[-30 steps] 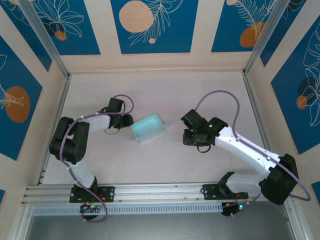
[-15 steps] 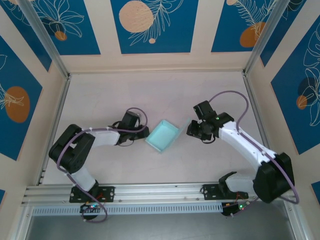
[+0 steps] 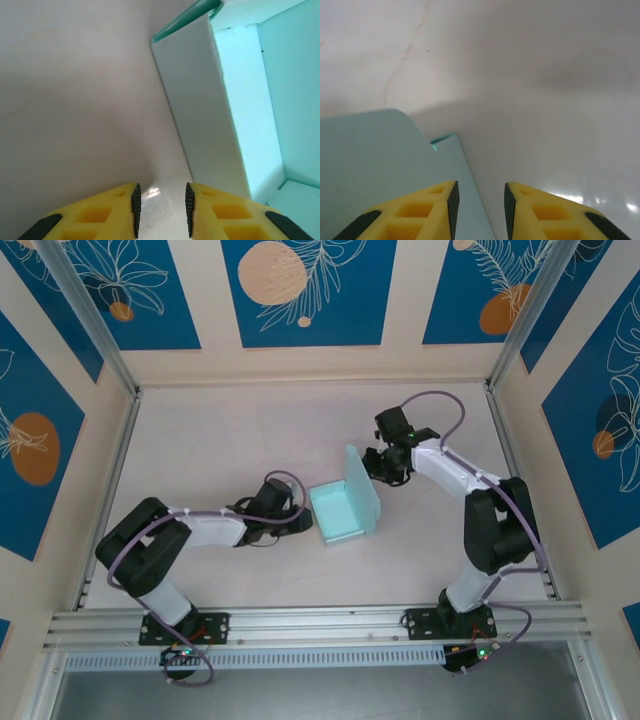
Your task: Fold the paper box
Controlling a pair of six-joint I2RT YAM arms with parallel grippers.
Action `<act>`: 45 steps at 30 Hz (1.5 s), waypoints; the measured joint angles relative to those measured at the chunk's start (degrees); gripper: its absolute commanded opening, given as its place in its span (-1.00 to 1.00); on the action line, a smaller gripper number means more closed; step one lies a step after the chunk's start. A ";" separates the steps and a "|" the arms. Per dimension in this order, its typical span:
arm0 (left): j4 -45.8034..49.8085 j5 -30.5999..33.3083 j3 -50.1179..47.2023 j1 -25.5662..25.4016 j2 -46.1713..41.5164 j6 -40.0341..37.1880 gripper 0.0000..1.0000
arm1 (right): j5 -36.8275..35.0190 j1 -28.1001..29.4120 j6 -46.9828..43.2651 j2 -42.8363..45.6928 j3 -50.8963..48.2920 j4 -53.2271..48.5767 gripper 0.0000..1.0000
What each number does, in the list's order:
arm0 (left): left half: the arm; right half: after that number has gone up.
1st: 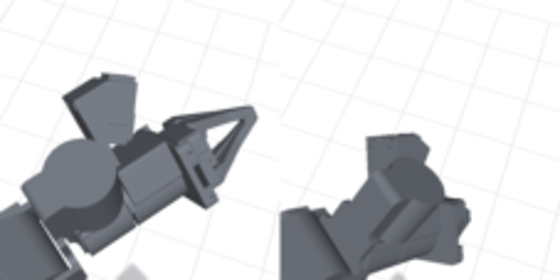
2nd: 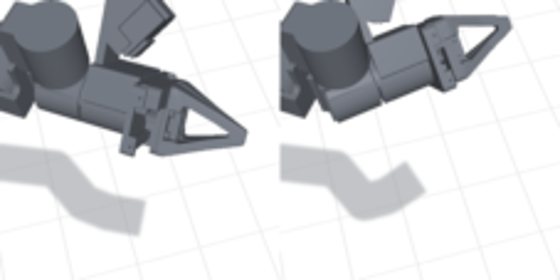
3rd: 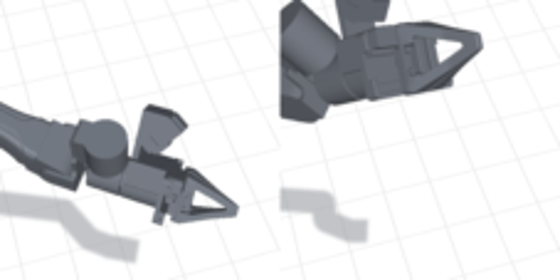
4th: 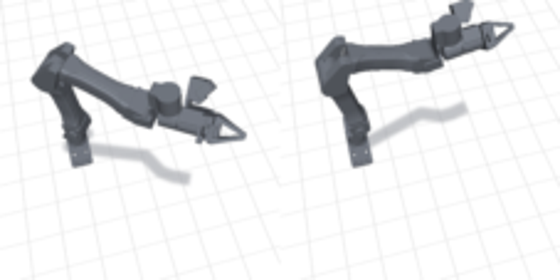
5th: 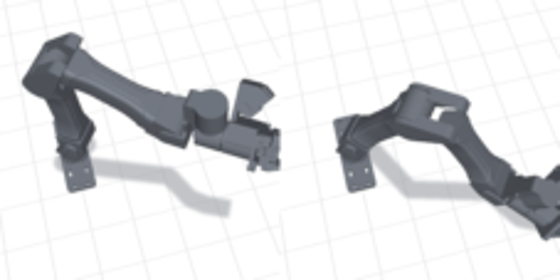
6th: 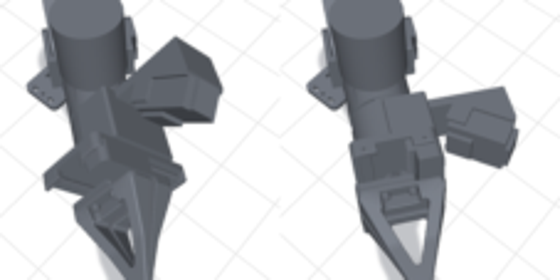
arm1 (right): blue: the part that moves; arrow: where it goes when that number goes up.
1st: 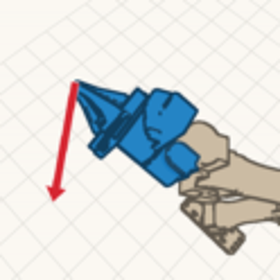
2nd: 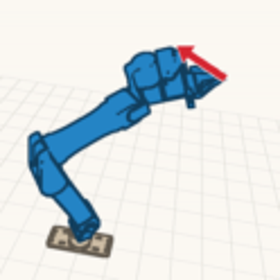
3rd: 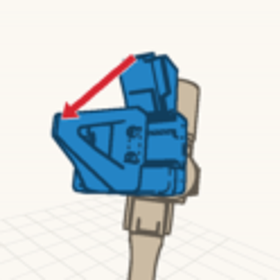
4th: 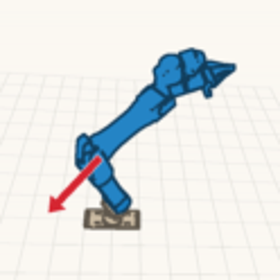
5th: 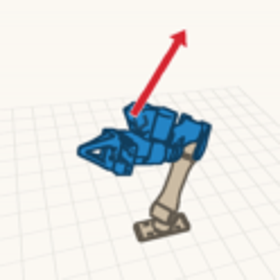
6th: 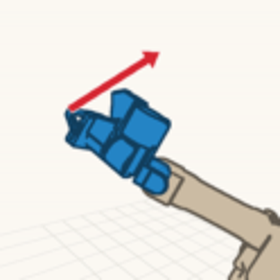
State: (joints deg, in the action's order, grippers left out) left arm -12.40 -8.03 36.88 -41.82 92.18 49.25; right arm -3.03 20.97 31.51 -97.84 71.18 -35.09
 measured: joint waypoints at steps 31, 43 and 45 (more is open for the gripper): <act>15.21 10.27 18.95 16.33 2.47 -17.62 1.00 | -7.17 -4.79 -0.13 12.02 -4.15 -6.78 0.15; 17.86 3.61 28.76 16.33 16.04 -22.27 0.89 | -11.89 4.11 13.05 30.95 -22.75 -12.85 0.14; 17.90 3.02 28.76 16.33 16.63 -22.43 0.87 | -12.04 6.91 15.47 31.65 -23.91 -13.86 0.14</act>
State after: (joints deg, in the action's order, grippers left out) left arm 5.50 -5.02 65.65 -25.50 108.81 26.83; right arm -15.07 27.88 46.98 -66.19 47.27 -48.95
